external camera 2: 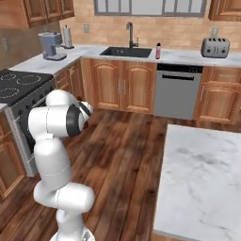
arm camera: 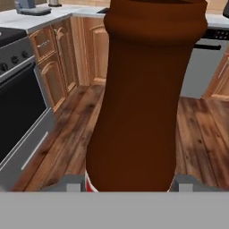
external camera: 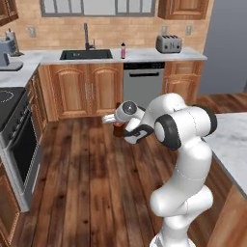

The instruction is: Place the large bottle from the dining counter next to the other large bottle outside the sink, and place the small bottle from the dining counter next to the other small bottle inside the sink.

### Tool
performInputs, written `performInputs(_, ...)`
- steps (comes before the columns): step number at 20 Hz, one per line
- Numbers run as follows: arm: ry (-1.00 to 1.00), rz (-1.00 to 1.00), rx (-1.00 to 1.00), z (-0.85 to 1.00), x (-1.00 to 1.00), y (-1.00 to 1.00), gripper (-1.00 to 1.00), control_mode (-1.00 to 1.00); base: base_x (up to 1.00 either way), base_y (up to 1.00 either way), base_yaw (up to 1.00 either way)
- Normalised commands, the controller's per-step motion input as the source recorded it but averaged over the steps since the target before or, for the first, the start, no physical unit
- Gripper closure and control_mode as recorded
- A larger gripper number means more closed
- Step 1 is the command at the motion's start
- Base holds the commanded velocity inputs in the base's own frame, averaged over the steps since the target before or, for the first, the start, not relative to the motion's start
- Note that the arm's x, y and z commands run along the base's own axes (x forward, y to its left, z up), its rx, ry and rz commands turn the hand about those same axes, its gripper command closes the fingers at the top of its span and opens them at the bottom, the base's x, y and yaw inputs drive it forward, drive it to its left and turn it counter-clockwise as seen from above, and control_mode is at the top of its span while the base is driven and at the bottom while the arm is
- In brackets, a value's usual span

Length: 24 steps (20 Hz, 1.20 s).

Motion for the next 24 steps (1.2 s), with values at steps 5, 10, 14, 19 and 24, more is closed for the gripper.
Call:
performInputs(5,0.0,0.0,0.0,0.0,0.0,0.0,1.0,1.0,0.94,0.07,0.0)
performInputs(10,0.0,0.0,0.0,0.0,0.0,0.0,1.0,1.0,0.95,0.06,0.0)
performInputs(14,0.0,0.0,0.0,0.0,0.0,0.0,1.0,1.0,0.91,0.04,0.0)
performInputs(19,0.0,0.0,0.0,0.0,0.0,0.0,1.0,1.0,0.87,0.01,0.0)
performInputs(24,0.0,0.0,0.0,0.0,0.0,0.0,1.0,1.0,0.78,0.06,-0.01)
